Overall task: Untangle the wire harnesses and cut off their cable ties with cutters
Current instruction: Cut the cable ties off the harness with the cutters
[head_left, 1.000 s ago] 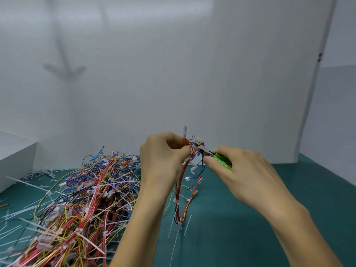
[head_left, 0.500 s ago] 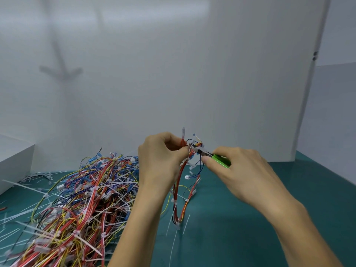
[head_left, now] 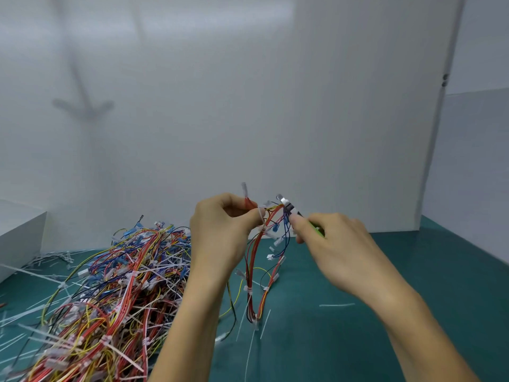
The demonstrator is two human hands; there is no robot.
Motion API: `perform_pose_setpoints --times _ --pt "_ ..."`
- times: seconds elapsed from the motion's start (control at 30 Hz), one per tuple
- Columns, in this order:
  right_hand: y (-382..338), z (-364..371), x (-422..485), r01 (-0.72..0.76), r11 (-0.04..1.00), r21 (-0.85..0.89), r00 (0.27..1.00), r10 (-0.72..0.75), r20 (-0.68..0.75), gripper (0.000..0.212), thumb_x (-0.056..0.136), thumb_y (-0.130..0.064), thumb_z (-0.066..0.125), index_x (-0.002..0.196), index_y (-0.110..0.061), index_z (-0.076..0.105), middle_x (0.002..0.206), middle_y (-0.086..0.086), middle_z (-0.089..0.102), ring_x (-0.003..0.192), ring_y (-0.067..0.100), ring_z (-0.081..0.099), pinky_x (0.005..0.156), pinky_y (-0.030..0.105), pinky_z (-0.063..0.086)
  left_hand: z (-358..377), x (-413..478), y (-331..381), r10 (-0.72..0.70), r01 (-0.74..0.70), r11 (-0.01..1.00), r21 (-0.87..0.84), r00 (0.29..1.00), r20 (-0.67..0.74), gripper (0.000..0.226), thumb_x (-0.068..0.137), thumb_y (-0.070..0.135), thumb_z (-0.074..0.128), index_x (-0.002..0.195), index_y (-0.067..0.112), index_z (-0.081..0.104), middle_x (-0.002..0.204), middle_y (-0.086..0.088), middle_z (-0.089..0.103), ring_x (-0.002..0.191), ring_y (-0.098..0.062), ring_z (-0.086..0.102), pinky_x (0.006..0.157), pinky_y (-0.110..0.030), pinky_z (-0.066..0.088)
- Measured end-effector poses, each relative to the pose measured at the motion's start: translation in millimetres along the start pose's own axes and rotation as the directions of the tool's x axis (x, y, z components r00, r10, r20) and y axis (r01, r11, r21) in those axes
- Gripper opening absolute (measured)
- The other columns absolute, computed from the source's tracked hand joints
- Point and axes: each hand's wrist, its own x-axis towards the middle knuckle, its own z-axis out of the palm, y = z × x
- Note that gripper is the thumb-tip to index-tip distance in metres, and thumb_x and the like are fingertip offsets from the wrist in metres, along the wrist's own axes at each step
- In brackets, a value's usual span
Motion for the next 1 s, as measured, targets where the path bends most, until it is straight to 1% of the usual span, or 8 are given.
perform_pose_setpoints --times 0.1,0.2,0.37,0.53,0.63,0.73,0.87,1.0 --pt "1 1 5 -0.089 0.963 0.254 0.996 0.08 0.043 0.056 0.091 -0.063 0.038 0.077 -0.017 0.066 0.064 0.0 0.07 0.06 0.017 0.059 0.065 0.035 0.05 -2 0 1 -0.108 0.114 0.974 -0.198 0.993 0.038 0.008 0.075 0.006 0.081 0.076 0.005 0.073 0.067 -0.01 0.074 0.063 -0.017 0.073 0.059 -0.021 0.056" --pt "0 3 6 -0.17 0.845 0.507 0.984 0.123 0.125 0.042 0.089 -0.059 0.054 0.08 -0.02 0.066 0.072 -0.004 0.075 0.057 0.013 0.059 0.069 0.041 0.055 -3 0 3 -0.204 0.229 0.925 -0.304 0.973 0.11 0.005 0.08 0.003 0.075 0.078 0.002 0.071 0.07 -0.011 0.075 0.066 -0.018 0.074 0.06 -0.021 0.059" --pt "-2 12 5 -0.13 0.82 0.557 0.991 0.117 0.059 0.023 0.076 -0.033 0.081 0.077 -0.017 0.065 0.068 -0.005 0.069 0.06 0.013 0.056 0.069 0.044 0.055 -1 1 6 -0.315 0.383 0.793 -0.473 0.924 0.218 0.002 0.085 0.002 0.068 0.084 0.001 0.07 0.071 -0.008 0.074 0.066 -0.017 0.074 0.063 -0.027 0.062" --pt "-7 28 4 -0.114 0.806 0.58 0.992 0.12 0.028 0.021 0.073 -0.022 0.085 0.076 -0.021 0.064 0.069 -0.005 0.071 0.064 0.013 0.064 0.069 0.039 0.056 5 0 8 -0.309 0.44 0.646 -0.624 0.898 0.314 0.005 0.088 -0.003 0.062 0.085 -0.005 0.066 0.071 -0.01 0.071 0.069 -0.023 0.074 0.061 -0.029 0.062" --pt "-7 34 4 -0.073 0.809 0.583 0.992 0.12 -0.042 0.021 0.073 -0.016 0.084 0.075 -0.022 0.064 0.063 -0.007 0.068 0.06 0.012 0.063 0.054 0.027 0.052 10 -1 7 -0.304 0.46 0.608 -0.647 0.888 0.346 0.006 0.089 -0.002 0.062 0.084 -0.004 0.065 0.071 -0.01 0.071 0.07 -0.023 0.074 0.068 -0.032 0.063" --pt "-5 33 4 -0.033 0.794 0.607 0.986 0.124 -0.108 0.022 0.073 -0.013 0.084 0.074 -0.022 0.064 0.061 -0.005 0.066 0.06 0.016 0.065 0.055 0.03 0.054 10 0 5 -0.286 0.468 0.626 -0.624 0.882 0.374 0.012 0.081 0.009 0.073 0.088 0.001 0.067 0.075 -0.009 0.072 0.072 -0.02 0.073 0.074 -0.032 0.062" --pt "-3 27 5 0.018 0.762 0.648 0.984 0.1 -0.145 0.023 0.075 -0.011 0.084 0.075 -0.022 0.063 0.062 -0.003 0.065 0.061 0.016 0.064 0.057 0.034 0.056 2 0 1 -0.213 0.416 0.81 -0.414 0.865 0.454 0.046 0.059 0.022 0.088 0.098 0.008 0.07 0.088 -0.006 0.077 0.078 -0.015 0.074 0.065 -0.023 0.058" --pt "-5 27 4 0.079 0.75 0.657 0.987 0.035 -0.159 0.023 0.079 -0.006 0.08 0.074 -0.021 0.062 0.059 -0.006 0.062 0.056 0.008 0.058 0.052 0.023 0.053 5 -3 0 -0.239 0.365 0.904 -0.223 0.863 0.445 0.012 0.079 0.031 0.076 0.08 0.019 0.076 0.085 -0.001 0.077 0.075 -0.005 0.071 0.068 -0.026 0.045"
